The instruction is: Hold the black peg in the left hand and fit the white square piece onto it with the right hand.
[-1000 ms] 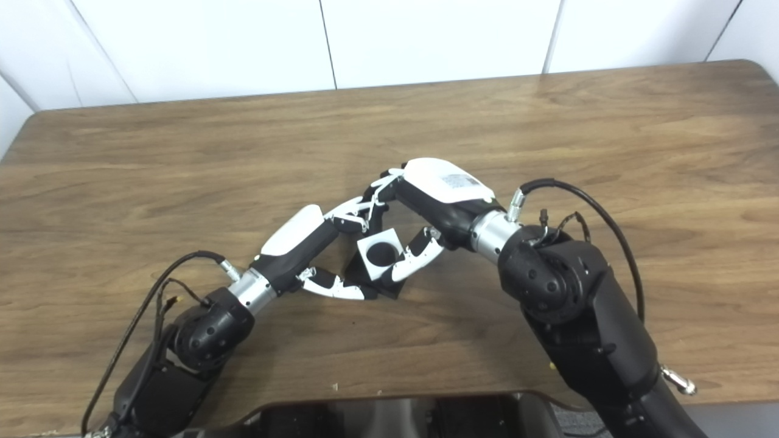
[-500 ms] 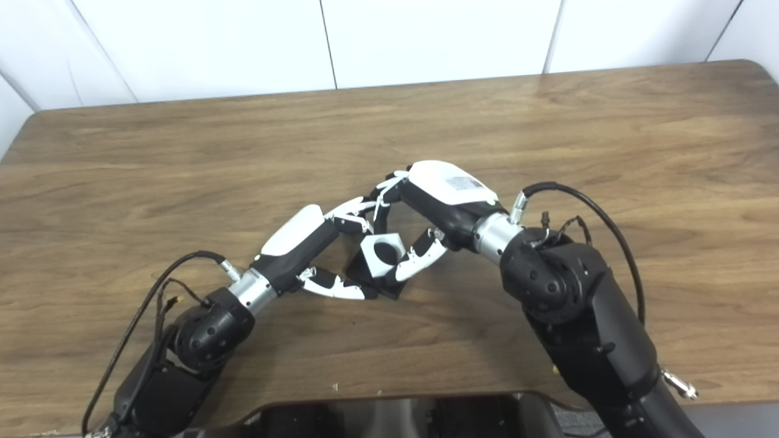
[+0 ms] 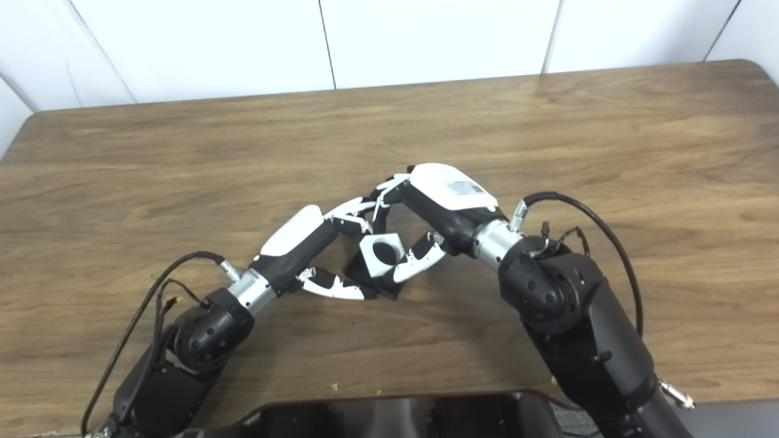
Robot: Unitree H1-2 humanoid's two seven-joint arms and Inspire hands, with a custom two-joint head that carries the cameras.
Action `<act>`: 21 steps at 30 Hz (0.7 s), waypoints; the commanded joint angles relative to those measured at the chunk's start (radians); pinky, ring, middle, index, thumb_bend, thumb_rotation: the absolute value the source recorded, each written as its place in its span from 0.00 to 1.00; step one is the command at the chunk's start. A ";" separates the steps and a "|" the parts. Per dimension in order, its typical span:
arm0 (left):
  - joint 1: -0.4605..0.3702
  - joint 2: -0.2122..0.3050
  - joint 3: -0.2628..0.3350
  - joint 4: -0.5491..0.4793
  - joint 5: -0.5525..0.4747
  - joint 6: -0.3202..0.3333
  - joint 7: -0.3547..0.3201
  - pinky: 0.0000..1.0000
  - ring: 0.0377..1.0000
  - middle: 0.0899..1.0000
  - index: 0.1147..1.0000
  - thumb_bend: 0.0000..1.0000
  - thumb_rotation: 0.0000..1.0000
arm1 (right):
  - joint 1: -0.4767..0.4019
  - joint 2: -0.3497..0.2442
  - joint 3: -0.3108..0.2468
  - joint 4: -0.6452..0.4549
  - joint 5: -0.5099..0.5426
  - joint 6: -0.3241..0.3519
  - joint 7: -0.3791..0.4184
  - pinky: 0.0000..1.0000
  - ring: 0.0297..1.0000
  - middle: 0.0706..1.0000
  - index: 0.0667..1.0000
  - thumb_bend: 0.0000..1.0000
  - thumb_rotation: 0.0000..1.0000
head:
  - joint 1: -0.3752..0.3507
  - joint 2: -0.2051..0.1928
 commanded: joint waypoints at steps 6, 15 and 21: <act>0.024 0.015 -0.030 0.049 0.035 0.053 -0.065 0.83 0.96 0.90 0.42 0.52 0.08 | -0.079 0.026 0.051 -0.055 -0.024 -0.016 0.063 1.00 0.92 0.82 0.44 0.52 0.15 | 0.005 0.001; 0.024 0.017 -0.034 0.039 0.050 0.073 -0.069 0.83 0.95 0.91 0.43 0.52 0.08 | -0.120 0.041 0.084 -0.077 -0.076 -0.027 0.131 1.00 0.93 0.81 0.44 0.52 0.15 | 0.007 0.002; 0.024 0.019 -0.033 0.045 0.050 0.057 -0.061 0.82 0.95 0.90 0.43 0.52 0.08 | -0.123 0.036 0.094 -0.081 -0.101 -0.040 0.150 1.00 0.93 0.81 0.44 0.52 0.15 | 0.005 0.004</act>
